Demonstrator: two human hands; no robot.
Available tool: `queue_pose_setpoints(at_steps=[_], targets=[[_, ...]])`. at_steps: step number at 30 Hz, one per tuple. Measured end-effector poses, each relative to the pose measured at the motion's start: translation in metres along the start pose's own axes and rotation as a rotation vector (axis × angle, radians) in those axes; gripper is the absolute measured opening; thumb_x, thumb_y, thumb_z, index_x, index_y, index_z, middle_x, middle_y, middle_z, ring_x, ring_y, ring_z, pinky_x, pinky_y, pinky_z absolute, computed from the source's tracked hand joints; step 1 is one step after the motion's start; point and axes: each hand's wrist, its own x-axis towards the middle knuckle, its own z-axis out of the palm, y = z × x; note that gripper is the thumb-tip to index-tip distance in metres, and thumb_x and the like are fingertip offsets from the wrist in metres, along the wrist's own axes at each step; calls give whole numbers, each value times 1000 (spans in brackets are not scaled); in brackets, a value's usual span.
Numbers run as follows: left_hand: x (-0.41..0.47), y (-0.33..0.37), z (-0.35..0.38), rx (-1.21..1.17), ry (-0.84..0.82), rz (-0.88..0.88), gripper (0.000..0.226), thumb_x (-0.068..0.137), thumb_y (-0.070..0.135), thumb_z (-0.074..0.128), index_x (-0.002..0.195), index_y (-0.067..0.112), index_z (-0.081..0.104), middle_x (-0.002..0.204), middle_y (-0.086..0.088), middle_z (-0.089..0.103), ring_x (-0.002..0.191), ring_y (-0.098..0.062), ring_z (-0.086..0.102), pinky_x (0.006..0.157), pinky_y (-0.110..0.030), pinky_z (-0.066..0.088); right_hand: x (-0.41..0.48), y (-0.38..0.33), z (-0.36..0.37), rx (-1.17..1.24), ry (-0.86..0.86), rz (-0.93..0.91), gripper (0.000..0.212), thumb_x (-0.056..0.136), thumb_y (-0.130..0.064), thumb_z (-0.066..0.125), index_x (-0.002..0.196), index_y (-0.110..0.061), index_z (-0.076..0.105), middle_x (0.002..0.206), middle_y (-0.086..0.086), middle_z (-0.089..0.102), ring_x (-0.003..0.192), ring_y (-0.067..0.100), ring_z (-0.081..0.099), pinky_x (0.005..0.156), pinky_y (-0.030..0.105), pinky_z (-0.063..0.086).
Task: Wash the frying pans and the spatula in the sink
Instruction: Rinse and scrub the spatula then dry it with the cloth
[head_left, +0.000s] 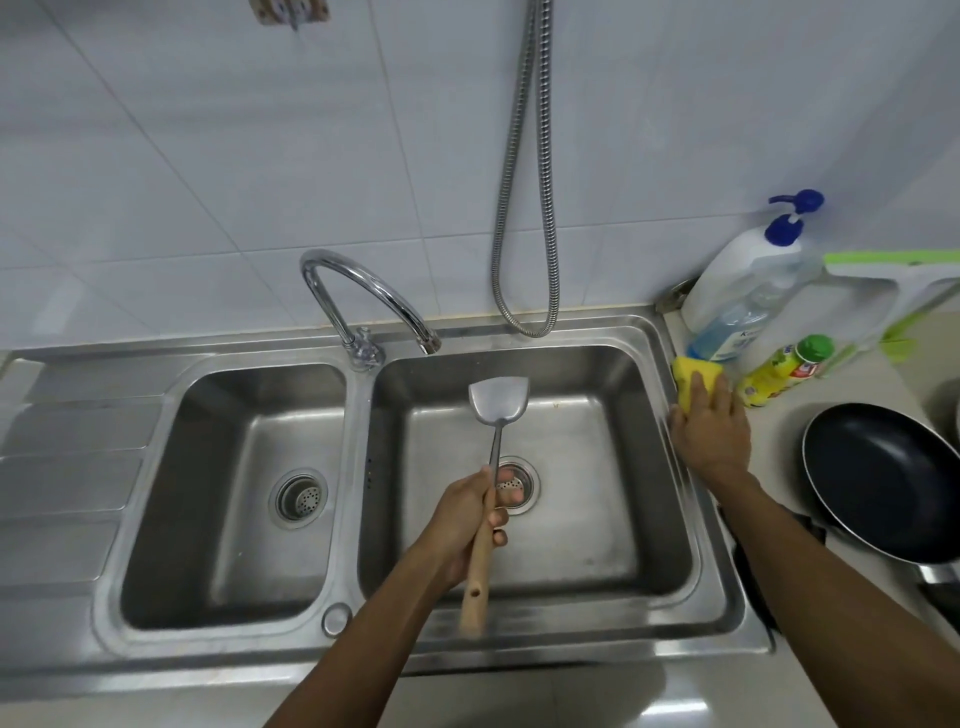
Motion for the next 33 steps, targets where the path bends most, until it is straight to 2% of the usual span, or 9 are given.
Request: queue_pose_setpoints(at_steps=[2,6,10,13,17,20,23,28,33], targets=[[1,-2,-2,5,-1,4,34,108,33,39,113,8,63,77,-2,72,47,-7,46,39,-21,40,-5,-11,-11,31,37,35,67,95,-37,60,151,-7,40,153,35,32,136,62,33,104,70,37],[6,0,-1,56,-21,28,29,106,33,42,111,14,64,102,-6,77,76,-16,67,61,-29,52,-50,-81,-42,244,112,-115,65,98,-50,46,151,-11,39,150,27,42,134,47,43,107,58,42],[17,5,2,148,-7,52,34,105,32,43,118,12,67,104,-7,74,92,-18,67,80,-32,52,-134,-160,-76,760,-530,35,52,102,-53,45,147,-31,31,114,3,66,101,21,68,87,46,59],[25,7,-1,205,-13,56,33,104,36,43,121,18,66,117,-10,70,104,-21,65,78,-31,50,-165,-189,-86,1050,-918,278,33,105,-51,40,132,-32,42,100,9,72,72,19,71,62,34,61],[32,11,-13,690,78,157,34,107,34,35,113,18,64,121,-7,65,108,-21,61,87,-36,49,-173,-199,-71,1171,-849,362,27,108,-29,38,127,-29,57,71,7,66,44,14,49,43,25,42],[48,37,-39,1423,575,586,45,103,32,46,138,4,51,149,-21,45,132,-37,47,106,-50,41,-174,-194,-59,1223,-861,499,26,106,-22,41,123,-11,58,68,5,57,41,13,39,40,22,35],[61,101,-61,1646,736,957,52,95,27,57,137,-3,50,150,-26,44,138,-40,44,107,-53,41,-176,-190,-56,1270,-910,593,18,105,-24,44,111,-11,56,72,6,55,41,11,36,39,20,31],[76,159,-90,1831,742,665,60,98,20,45,151,-2,29,161,-19,26,150,-32,24,118,-47,28,-177,-190,-60,1317,-952,642,16,105,-25,45,111,-15,56,70,5,54,41,10,33,38,19,28],[75,121,-111,1713,774,763,52,86,5,34,134,-5,50,139,-22,49,133,-39,45,105,-44,44,-177,-198,-60,1341,-960,628,18,105,-25,46,114,-13,57,71,6,53,42,10,33,40,19,27]])
